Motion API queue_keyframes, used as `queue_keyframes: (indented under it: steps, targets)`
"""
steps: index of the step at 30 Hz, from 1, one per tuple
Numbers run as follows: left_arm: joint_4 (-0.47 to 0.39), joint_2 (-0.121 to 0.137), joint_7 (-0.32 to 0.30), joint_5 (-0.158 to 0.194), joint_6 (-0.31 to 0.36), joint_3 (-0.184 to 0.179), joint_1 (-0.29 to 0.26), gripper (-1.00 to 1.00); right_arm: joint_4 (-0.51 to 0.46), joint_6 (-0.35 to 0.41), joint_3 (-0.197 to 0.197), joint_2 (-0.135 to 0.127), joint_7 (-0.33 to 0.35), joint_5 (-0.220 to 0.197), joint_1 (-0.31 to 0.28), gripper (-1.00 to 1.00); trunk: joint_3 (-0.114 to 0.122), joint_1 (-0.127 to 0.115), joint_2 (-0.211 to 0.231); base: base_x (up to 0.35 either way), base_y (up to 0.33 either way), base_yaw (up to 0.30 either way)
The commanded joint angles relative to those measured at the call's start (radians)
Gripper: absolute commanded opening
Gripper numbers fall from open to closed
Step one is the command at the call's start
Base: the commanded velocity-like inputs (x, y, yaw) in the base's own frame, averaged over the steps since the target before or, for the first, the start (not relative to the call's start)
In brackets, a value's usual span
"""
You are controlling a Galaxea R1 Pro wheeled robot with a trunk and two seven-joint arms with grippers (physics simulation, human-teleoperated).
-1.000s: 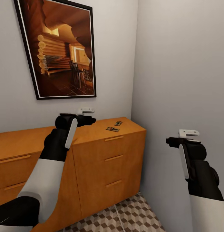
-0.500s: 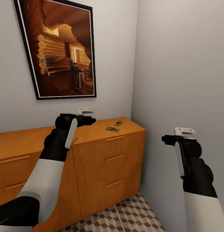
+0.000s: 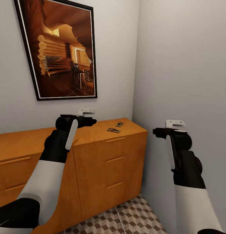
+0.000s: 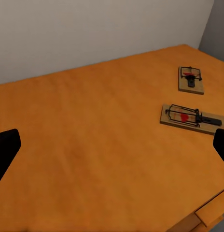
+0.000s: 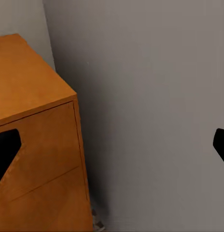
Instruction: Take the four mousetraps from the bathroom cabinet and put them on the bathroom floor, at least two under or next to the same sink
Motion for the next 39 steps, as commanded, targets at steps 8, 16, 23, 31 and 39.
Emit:
queue_keyframes:
  steps: [8,16,23,31,39]
  targets:
    - [0.000,0.000,0.005,0.008,0.006,0.000,-0.001,1.00,0.000,0.005,0.044,0.046,0.004,0.013,-0.046,1.00,-0.001,0.000,-0.001,0.000,0.000,0.000]
    - [0.000,0.000,0.005,0.009,0.007,0.000,-0.001,1.00,-0.001,0.005,0.062,0.111,-0.009,0.023,-0.121,1.00,-0.001,0.000,-0.001,0.000,0.000,0.000]
    - [0.000,-0.001,0.005,0.010,0.008,0.000,-0.001,1.00,-0.001,0.005,0.061,0.111,-0.021,0.026,-0.122,1.00,-0.001,0.000,-0.001,0.000,0.000,0.022]
    - [0.001,-0.001,0.004,0.011,0.007,0.000,-0.001,1.00,-0.001,0.005,0.061,0.112,-0.026,0.028,-0.122,1.00,0.002,0.000,-0.001,0.000,0.000,0.176]
    - [0.001,-0.001,0.003,0.012,0.006,0.000,-0.001,1.00,-0.001,0.005,0.057,0.112,-0.028,0.028,-0.122,1.00,0.005,0.000,-0.001,0.000,0.000,0.247]
